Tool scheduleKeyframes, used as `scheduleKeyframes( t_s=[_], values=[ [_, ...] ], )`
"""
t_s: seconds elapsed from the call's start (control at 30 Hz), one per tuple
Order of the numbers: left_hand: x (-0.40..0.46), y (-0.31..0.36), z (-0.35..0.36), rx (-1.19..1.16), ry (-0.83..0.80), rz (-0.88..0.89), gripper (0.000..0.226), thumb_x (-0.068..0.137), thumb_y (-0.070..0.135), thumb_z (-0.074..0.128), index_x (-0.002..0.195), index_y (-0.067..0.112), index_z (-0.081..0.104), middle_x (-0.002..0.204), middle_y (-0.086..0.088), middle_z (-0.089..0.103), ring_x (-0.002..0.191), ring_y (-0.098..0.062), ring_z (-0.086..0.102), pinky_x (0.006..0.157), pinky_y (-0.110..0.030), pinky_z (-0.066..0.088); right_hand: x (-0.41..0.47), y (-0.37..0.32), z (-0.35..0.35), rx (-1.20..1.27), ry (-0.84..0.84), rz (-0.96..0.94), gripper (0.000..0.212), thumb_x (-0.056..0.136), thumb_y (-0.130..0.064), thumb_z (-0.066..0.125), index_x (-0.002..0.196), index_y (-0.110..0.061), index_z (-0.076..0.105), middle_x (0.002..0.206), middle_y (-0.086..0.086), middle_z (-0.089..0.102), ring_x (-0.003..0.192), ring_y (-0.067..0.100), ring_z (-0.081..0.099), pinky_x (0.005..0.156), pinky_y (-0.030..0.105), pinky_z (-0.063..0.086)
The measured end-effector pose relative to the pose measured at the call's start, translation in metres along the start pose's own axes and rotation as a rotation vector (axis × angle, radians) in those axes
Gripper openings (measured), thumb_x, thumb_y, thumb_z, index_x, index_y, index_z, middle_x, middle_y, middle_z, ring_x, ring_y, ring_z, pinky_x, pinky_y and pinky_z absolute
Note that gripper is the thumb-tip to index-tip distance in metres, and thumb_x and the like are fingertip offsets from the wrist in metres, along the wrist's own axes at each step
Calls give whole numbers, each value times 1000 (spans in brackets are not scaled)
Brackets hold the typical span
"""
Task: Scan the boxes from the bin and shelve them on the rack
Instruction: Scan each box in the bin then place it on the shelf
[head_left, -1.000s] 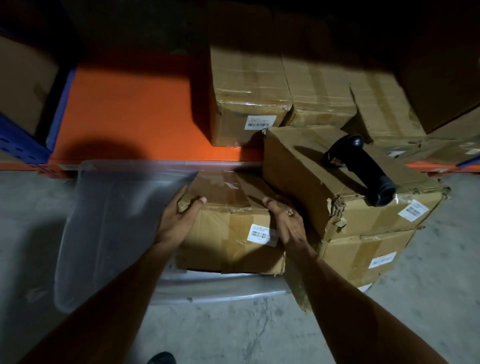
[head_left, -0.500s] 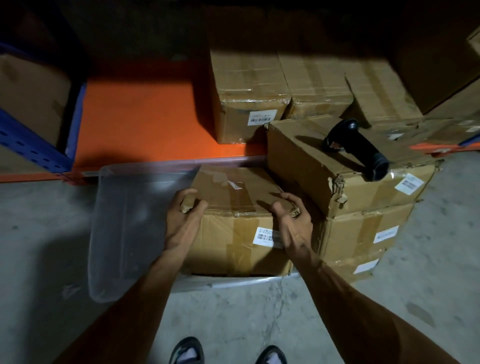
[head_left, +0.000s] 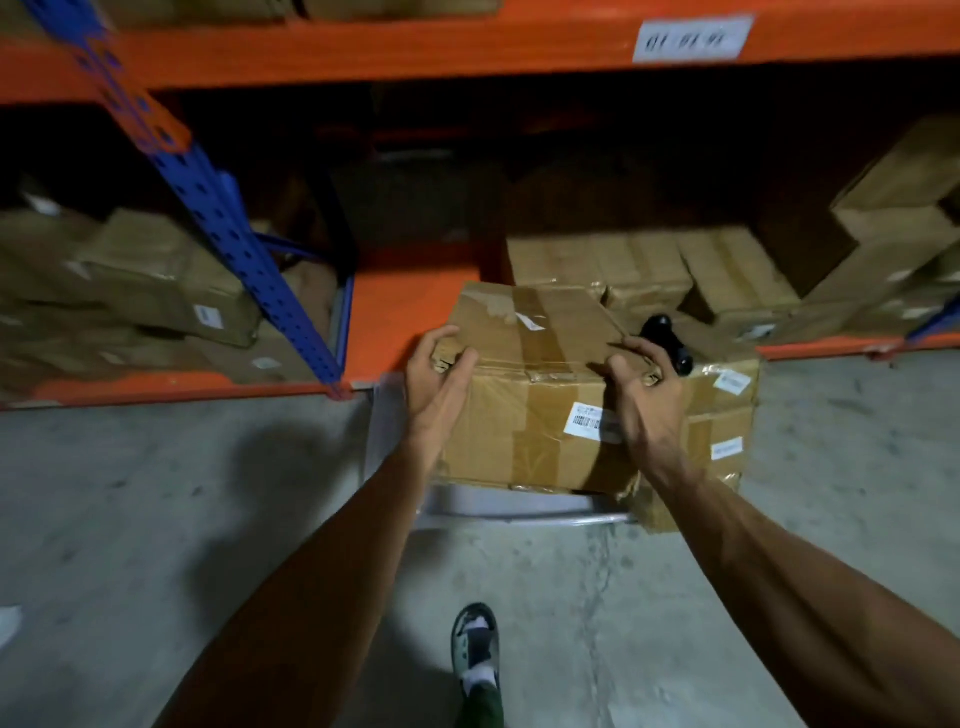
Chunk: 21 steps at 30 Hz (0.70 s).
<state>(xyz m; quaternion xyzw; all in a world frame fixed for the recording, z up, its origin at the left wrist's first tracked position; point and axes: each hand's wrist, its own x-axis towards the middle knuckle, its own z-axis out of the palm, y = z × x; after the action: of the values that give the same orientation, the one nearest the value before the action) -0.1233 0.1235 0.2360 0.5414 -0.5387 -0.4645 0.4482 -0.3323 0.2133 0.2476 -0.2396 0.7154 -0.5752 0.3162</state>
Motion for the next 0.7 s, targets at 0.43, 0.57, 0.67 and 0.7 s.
scheduleKeyframes(
  t_s=[0.43,0.57,0.67,0.7],
  values=[
    [-101,270,-49,-167,102,534,24,72,25,65,96,23,68,98,10,69,89,1,63,75,-17,48,-116,-236,-102,175,98,-525,35,67,-42,72,102,-45,73,99,-11,73,88,3,69,67,15,51],
    [-106,340,-67,-202,132,656,17,73,26,65,89,24,69,93,8,70,88,-6,63,71,-17,45,-133,-304,-110,218,81,-655,32,78,-36,77,108,-42,73,103,-6,72,93,13,68,72,31,55],
    [-93,398,-80,-224,150,759,15,74,27,65,87,22,69,92,9,69,87,-5,62,69,-19,46,-132,-358,-106,265,93,-754,29,84,-25,78,112,-31,73,107,-5,71,91,5,66,65,23,50],
    [-86,416,-84,-233,150,797,15,75,26,65,88,21,69,91,8,69,86,-3,62,67,-18,45,-130,-376,-103,278,96,-783,31,80,-29,76,111,-28,73,103,-10,73,88,1,67,63,19,49]
  ],
)
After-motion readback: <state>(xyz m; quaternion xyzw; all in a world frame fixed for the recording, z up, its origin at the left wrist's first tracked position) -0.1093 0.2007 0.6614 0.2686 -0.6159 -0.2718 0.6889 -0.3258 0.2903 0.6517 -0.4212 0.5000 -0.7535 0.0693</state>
